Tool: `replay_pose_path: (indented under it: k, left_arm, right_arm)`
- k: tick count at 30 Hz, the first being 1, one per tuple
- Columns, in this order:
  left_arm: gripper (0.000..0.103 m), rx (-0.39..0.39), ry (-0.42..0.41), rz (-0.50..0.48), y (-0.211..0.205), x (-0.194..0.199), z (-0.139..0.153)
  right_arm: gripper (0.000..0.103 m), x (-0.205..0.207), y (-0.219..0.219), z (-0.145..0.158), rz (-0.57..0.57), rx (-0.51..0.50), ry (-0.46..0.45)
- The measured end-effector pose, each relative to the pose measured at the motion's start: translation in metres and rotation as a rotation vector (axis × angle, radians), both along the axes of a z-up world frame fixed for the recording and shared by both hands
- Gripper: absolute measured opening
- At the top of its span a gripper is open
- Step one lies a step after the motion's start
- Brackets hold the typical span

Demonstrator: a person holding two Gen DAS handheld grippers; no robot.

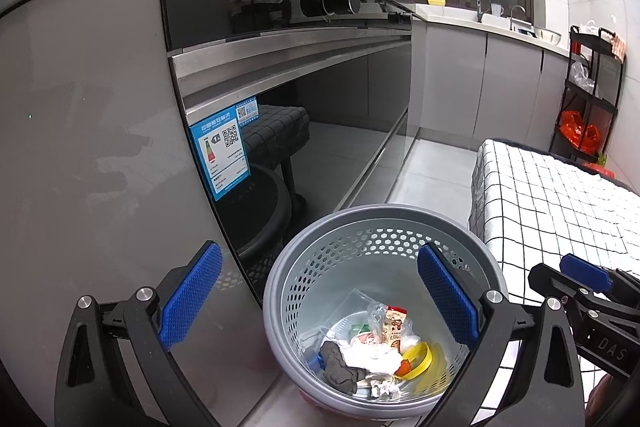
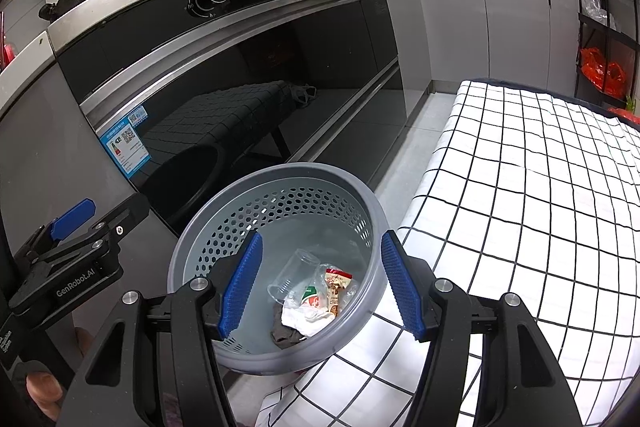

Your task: Collect trash

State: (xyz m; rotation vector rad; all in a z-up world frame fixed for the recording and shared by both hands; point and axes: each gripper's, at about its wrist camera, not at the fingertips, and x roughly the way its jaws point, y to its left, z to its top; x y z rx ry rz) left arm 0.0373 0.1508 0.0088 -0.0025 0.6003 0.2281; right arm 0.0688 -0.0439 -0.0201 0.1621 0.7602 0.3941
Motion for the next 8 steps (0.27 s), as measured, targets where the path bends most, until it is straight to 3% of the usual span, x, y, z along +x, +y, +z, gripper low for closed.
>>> replay_pose_path:
  k: [8]
  left_arm:
    - [0.096, -0.006, 0.007, 0.0, 0.0013, 0.0009, -0.0003]
  right_arm:
    - [0.059, -0.0005, 0.0003, -0.0005, 0.0, -0.001, 0.0]
